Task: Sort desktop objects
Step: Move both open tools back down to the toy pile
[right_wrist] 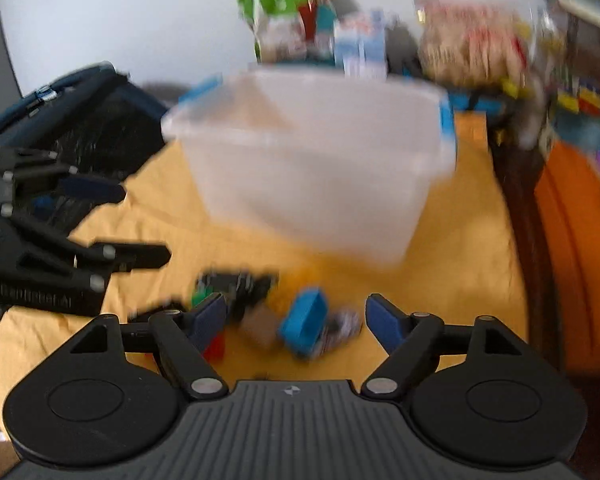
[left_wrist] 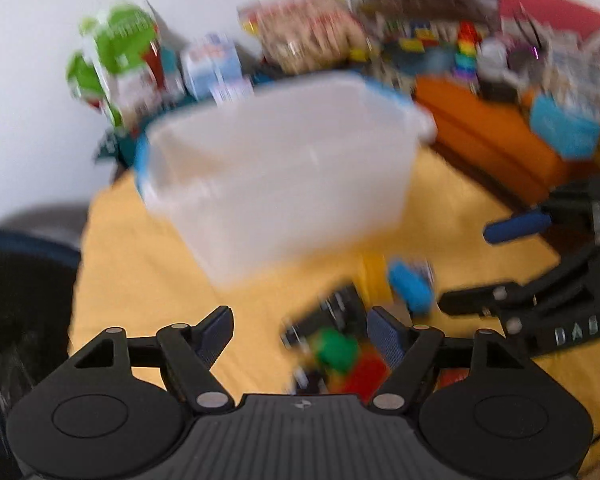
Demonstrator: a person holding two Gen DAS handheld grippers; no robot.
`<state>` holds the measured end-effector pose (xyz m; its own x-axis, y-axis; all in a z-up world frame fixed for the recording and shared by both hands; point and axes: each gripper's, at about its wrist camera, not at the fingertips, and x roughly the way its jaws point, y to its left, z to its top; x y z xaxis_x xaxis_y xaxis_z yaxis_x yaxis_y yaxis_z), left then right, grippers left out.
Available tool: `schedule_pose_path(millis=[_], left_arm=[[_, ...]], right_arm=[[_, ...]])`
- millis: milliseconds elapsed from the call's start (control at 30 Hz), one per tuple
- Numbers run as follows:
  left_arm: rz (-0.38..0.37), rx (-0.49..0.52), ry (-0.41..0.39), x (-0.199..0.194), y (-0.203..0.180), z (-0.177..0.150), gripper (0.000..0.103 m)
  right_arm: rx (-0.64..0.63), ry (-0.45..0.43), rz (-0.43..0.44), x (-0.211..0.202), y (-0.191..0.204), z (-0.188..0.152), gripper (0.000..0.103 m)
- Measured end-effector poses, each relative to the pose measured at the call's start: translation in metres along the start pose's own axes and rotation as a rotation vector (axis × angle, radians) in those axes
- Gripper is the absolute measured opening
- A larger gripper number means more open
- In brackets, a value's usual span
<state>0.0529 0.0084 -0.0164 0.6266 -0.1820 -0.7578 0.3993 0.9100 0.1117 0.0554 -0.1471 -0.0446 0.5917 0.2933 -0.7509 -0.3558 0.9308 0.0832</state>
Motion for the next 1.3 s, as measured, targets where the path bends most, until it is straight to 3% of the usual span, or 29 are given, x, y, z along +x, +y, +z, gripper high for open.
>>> schedule_pose_path(millis=[233,400,633,1067,1300], left_arm=[[-0.02,-0.022,0.081,0.006,-0.016,-0.04,0.077],[-0.014,-0.077,0.116,0.008,-0.012,-0.054,0.077],[-0.031,-0.127,0.145,0.008,-0.014,-0.071,0.077],[-0.08,-0.077,0.135,0.01,-0.032,-0.071,0.076],[-0.097,-0.042,0.13,0.018,-0.026,-0.067,0.072]], right_arm=[[0.037,0.068,0.003,0.004,-0.001,-0.031,0.083],[-0.033,0.046,-0.008,-0.005,0.005,-0.041,0.082],[-0.131,0.066,0.034,-0.005,0.016,-0.056,0.066],[-0.269,0.113,0.097,0.001,0.041,-0.068,0.042],[-0.242,0.136,0.098,0.007,0.034,-0.07,0.042]])
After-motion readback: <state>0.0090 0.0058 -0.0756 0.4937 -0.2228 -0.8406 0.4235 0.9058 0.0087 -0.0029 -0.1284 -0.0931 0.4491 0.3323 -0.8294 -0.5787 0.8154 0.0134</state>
